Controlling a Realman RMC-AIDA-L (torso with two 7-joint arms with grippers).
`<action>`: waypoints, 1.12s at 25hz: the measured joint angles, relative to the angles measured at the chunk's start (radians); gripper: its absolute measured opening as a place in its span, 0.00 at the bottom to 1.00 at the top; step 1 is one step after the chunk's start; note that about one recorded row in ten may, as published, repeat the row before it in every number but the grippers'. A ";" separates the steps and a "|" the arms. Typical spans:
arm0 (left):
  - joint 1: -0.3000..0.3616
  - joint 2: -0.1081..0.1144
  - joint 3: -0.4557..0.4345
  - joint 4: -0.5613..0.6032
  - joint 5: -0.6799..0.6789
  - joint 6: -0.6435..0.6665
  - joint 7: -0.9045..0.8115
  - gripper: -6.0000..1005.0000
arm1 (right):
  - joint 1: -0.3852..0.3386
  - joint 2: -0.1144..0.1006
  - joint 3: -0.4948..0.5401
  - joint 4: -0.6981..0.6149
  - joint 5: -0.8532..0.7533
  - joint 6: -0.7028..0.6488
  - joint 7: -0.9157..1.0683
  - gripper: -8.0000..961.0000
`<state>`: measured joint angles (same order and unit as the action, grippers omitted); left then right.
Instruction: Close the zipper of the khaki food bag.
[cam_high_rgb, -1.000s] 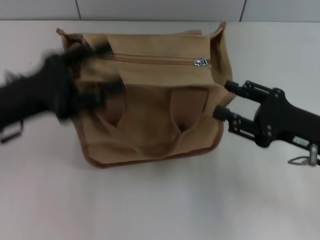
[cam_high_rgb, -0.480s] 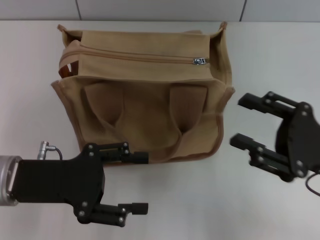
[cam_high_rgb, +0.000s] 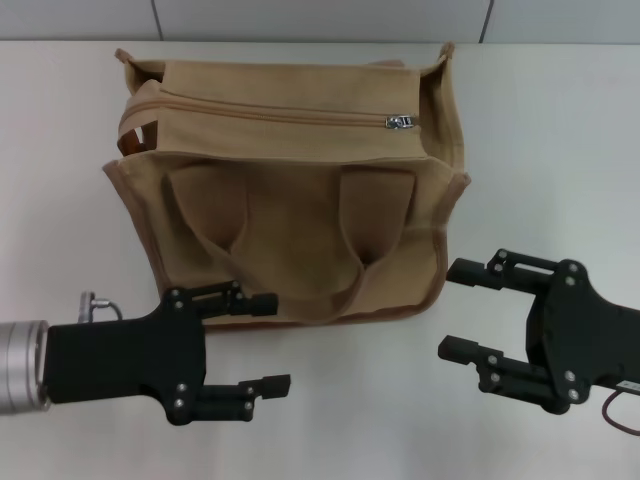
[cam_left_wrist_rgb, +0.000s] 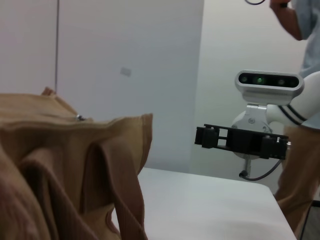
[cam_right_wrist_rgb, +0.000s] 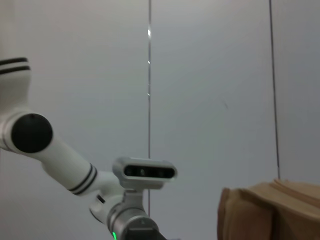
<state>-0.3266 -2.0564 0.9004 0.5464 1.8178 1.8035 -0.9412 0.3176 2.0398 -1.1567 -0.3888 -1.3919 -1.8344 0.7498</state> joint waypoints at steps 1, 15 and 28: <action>0.000 0.000 0.000 0.000 0.000 0.000 0.000 0.78 | 0.000 0.000 0.000 0.000 0.000 0.000 0.000 0.72; 0.046 0.006 -0.037 -0.011 -0.003 0.117 0.072 0.78 | 0.089 0.032 -0.008 -0.024 -0.283 0.087 0.235 0.77; 0.058 -0.001 -0.039 -0.013 0.002 0.094 0.073 0.78 | 0.067 0.037 -0.001 -0.046 -0.306 0.128 0.217 0.85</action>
<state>-0.2684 -2.0573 0.8613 0.5338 1.8194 1.8977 -0.8682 0.3847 2.0770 -1.1581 -0.4350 -1.6982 -1.7060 0.9667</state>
